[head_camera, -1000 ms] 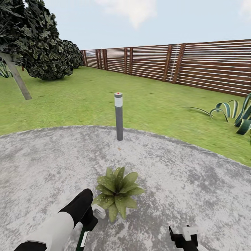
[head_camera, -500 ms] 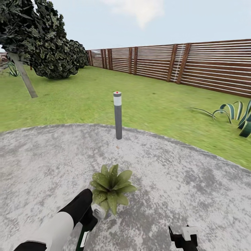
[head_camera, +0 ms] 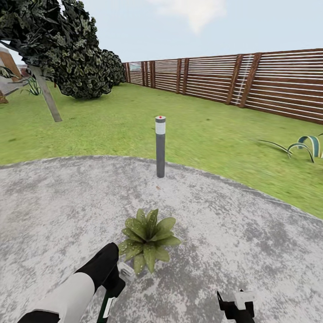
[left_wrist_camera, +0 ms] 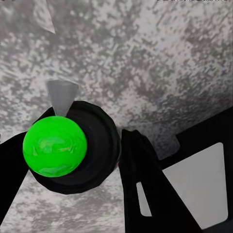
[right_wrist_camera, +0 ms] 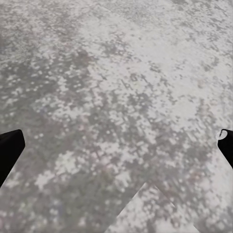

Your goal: Pick up the pesticide atomizer in the garden and spray insectifuge to fully cover both potted plants in the garden.

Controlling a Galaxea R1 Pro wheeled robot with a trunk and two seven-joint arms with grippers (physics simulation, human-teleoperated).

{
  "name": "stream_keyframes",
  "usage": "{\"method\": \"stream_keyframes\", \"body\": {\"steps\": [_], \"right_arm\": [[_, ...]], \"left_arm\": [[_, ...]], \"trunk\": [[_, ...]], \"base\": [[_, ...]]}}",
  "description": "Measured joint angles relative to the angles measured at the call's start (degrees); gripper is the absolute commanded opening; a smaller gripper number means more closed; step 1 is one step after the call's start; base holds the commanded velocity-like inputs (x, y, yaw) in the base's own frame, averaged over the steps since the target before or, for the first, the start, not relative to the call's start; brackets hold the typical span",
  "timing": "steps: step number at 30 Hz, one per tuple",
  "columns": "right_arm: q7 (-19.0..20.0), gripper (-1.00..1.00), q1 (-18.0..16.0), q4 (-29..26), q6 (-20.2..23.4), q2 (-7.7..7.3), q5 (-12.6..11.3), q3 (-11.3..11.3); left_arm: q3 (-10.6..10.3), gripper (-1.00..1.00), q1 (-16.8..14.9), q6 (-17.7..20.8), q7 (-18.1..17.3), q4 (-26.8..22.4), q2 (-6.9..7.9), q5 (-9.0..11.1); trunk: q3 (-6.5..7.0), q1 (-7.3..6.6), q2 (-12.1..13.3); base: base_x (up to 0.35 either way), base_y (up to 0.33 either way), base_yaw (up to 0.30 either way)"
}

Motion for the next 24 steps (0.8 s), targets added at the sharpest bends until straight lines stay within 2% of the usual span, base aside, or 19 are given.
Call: {"method": "stream_keyframes", "body": {"steps": [7,11,24], "right_arm": [[0.0,1.0,0.0,0.0,0.0,0.0,-0.01,0.0],[0.0,1.0,0.0,0.0,-0.02,0.0,-0.01,0.0],[0.0,1.0,-0.02,0.01,-0.01,0.03,0.0,0.06]], "left_arm": [[0.04,-1.0,0.0,0.0,0.04,-0.34,-0.08,0.01],[0.03,-1.0,0.0,-0.05,0.06,-0.39,-0.11,0.0],[0.03,-1.0,0.02,-0.02,0.08,-0.43,0.06,0.01]], "trunk": [[0.0,0.0,0.0],[0.0,-0.01,0.0],[0.0,0.02,0.0]], "base": [[0.009,-0.013,0.0],[0.058,-0.198,0.034],[-0.075,-0.256,0.258]]}}
